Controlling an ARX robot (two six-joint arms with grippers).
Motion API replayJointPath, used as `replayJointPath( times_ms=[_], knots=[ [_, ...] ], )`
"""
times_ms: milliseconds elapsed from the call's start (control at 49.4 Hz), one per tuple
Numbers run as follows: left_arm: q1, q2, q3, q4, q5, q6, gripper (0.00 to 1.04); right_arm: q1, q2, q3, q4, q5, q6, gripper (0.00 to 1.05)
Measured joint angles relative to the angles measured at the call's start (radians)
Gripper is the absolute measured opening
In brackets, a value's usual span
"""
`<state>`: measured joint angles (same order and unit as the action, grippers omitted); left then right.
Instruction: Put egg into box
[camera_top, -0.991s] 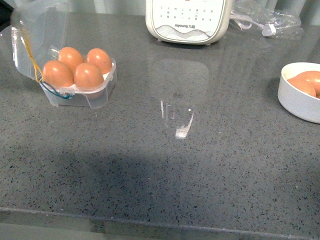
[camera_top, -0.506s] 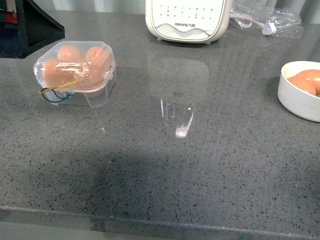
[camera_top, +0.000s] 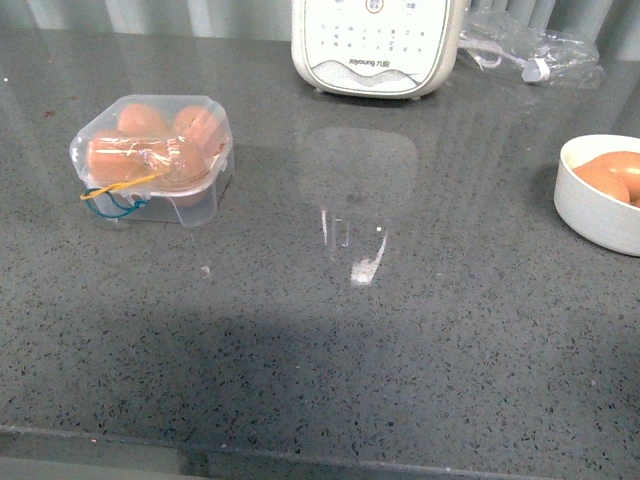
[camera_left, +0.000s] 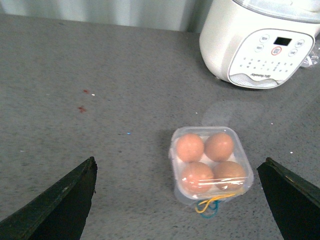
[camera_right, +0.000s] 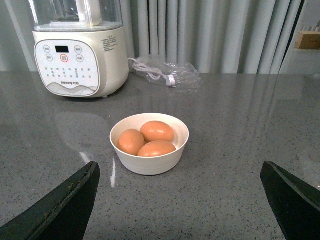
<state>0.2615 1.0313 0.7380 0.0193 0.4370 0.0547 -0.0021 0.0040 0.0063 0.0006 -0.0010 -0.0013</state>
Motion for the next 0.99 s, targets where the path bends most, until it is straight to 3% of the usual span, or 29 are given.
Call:
replayJointPath(
  times_ms=[222,344,404,485,587,849,991],
  knots=[
    [0.264,-0.116,-0.023,-0.104,0.230,0.095,0.98,0.000,0.000,0.000,0.000,0.000,0.000,0.97],
    [0.325,-0.122,-0.070,-0.057,0.223,0.142,0.96,0.000,0.000,0.000,0.000,0.000,0.000,0.97],
    [0.302,-0.164,-0.201,0.204,0.117,0.058,0.81,0.000,0.000,0.000,0.000,0.000,0.000,0.97],
    [0.239,-0.240,-0.323,0.343,0.042,-0.006,0.65,0.000,0.000,0.000,0.000,0.000,0.000,0.97],
    [0.154,-0.333,-0.415,0.355,-0.033,-0.035,0.44,0.000,0.000,0.000,0.000,0.000,0.000,0.97],
    [0.022,-0.459,-0.537,0.350,-0.167,-0.049,0.05,0.000,0.000,0.000,0.000,0.000,0.000,0.97],
    [-0.055,-0.537,-0.594,0.329,-0.237,-0.055,0.04,0.000,0.000,0.000,0.000,0.000,0.000,0.97]
  ],
)
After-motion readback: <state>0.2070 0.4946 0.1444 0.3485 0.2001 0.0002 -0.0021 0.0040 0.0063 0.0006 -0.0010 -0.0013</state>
